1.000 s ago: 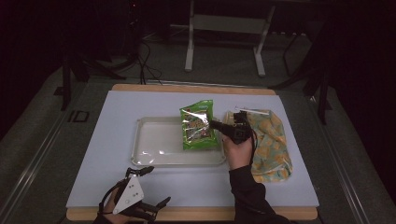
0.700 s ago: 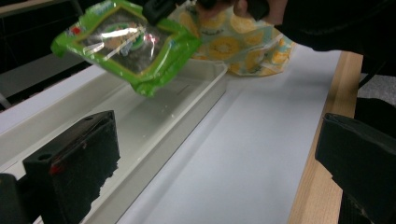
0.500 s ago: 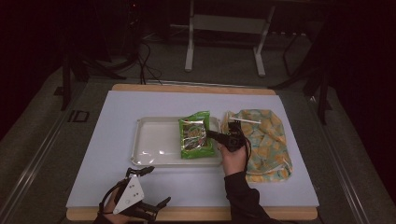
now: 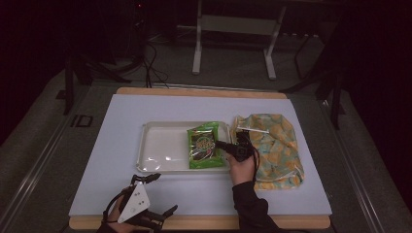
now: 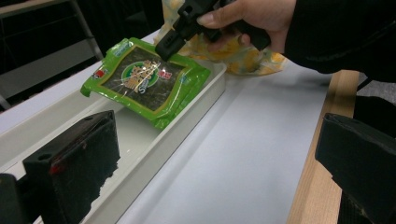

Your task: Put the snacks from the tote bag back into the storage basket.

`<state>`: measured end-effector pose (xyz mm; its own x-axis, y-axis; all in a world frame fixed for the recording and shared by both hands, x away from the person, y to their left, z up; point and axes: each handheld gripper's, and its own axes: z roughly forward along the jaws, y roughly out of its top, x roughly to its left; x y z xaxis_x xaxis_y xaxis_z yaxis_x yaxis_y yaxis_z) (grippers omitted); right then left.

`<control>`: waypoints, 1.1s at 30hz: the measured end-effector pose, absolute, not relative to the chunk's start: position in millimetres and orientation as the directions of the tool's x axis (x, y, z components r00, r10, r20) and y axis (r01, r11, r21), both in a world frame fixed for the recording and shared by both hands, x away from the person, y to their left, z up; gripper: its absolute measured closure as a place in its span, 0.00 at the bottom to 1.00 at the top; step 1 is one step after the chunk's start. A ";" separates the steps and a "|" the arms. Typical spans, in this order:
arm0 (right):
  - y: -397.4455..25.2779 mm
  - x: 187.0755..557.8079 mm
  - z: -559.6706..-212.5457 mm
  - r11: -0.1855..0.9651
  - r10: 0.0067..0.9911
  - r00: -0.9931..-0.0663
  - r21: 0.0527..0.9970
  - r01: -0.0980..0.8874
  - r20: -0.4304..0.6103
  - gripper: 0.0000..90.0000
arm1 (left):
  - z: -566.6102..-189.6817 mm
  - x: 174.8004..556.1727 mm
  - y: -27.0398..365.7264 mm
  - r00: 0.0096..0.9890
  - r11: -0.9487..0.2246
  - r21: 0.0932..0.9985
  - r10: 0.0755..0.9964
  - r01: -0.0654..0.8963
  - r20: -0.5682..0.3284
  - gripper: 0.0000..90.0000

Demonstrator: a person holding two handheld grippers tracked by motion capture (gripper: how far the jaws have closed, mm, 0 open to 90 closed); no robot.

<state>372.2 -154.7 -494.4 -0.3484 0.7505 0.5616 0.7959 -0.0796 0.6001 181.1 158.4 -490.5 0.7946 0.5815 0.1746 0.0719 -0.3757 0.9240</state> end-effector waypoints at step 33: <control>-156.1 375.3 -508.0 0.024 0.806 -0.334 0.538 0.843 0.488 0.93 | -492.0 182.5 157.0 0.800 -0.391 0.918 0.572 0.072 0.181 0.00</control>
